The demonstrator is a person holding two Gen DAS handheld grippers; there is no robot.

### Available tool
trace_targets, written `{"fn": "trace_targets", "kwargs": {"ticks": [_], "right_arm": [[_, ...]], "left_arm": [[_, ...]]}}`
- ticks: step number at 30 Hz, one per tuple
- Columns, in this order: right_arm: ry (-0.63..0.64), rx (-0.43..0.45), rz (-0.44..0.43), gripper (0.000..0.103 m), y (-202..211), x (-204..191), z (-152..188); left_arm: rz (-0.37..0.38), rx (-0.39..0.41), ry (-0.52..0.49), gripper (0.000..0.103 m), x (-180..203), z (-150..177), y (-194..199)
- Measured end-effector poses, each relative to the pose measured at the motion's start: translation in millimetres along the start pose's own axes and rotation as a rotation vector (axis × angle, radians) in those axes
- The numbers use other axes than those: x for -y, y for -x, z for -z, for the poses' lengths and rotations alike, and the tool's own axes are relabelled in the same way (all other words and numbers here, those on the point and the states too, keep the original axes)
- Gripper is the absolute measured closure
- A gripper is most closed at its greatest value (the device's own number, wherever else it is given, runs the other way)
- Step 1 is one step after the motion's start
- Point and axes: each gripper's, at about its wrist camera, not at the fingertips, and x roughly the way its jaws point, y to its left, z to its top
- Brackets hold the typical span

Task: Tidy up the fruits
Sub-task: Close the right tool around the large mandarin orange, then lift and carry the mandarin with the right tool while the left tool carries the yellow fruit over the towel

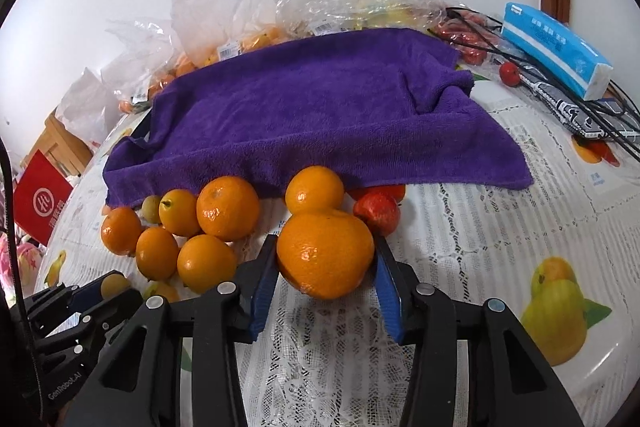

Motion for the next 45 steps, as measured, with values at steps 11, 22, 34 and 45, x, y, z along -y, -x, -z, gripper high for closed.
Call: {"fn": "trace_targets", "kwargs": {"ticks": [11, 22, 34, 45], "right_arm": [[0.053, 0.036, -0.027, 0.059, 17, -7, 11], [0.025, 0.034, -0.039, 0.059, 44, 1, 40], [-0.037, 0.057, -0.036, 0.059, 70, 20, 59], [-0.015, 0.156, -0.015, 0.059, 95, 13, 22]], "left_arm": [[0.028, 0.012, 0.044, 0.076, -8, -1, 2], [0.095, 0.079, 0.109, 0.076, -19, 2, 13], [0.099, 0.124, 0.142, 0.076, -24, 8, 24], [0.067, 0.156, 0.113, 0.076, -9, -7, 41]]}}
